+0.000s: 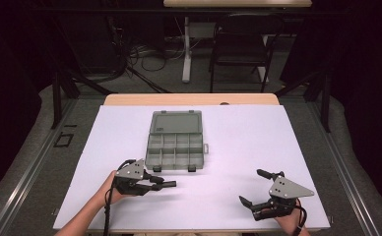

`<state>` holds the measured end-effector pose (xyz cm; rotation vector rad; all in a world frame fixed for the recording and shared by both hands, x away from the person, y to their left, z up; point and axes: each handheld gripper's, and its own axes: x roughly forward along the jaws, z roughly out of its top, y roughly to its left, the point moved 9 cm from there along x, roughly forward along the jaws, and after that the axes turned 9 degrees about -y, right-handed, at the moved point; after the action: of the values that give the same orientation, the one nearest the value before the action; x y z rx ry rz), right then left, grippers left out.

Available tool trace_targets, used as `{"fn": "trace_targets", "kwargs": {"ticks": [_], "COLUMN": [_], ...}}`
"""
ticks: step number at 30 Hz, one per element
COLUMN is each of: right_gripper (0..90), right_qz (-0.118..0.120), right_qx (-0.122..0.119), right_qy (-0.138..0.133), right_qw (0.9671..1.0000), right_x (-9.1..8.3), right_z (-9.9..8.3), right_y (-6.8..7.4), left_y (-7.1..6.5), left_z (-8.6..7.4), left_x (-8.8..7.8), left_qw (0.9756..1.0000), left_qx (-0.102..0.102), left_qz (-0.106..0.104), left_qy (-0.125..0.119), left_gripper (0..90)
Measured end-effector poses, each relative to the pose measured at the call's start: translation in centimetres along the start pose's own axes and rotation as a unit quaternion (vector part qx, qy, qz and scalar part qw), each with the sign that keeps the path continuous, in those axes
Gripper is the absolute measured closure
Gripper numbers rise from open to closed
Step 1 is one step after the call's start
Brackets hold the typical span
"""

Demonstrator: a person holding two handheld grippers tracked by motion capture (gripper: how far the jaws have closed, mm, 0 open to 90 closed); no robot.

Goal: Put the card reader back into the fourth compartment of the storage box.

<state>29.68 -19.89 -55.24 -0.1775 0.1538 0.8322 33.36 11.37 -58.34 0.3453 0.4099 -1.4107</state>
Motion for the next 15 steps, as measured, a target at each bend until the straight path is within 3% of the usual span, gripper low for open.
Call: {"fn": "trace_targets", "kwargs": {"ticks": [15], "right_gripper": [0.0], "right_qz": [0.0], "right_qx": [0.001], "right_qy": [0.0], "right_qw": [1.0], "right_x": [-0.01], "right_z": [-0.02], "right_y": [-0.05], "left_y": [0.27], "left_z": [0.91], "left_x": [-0.12], "left_qw": [0.9993], "left_qx": [-0.009], "left_qz": [0.034], "left_qy": [-0.015], "left_gripper": [74.3]}}
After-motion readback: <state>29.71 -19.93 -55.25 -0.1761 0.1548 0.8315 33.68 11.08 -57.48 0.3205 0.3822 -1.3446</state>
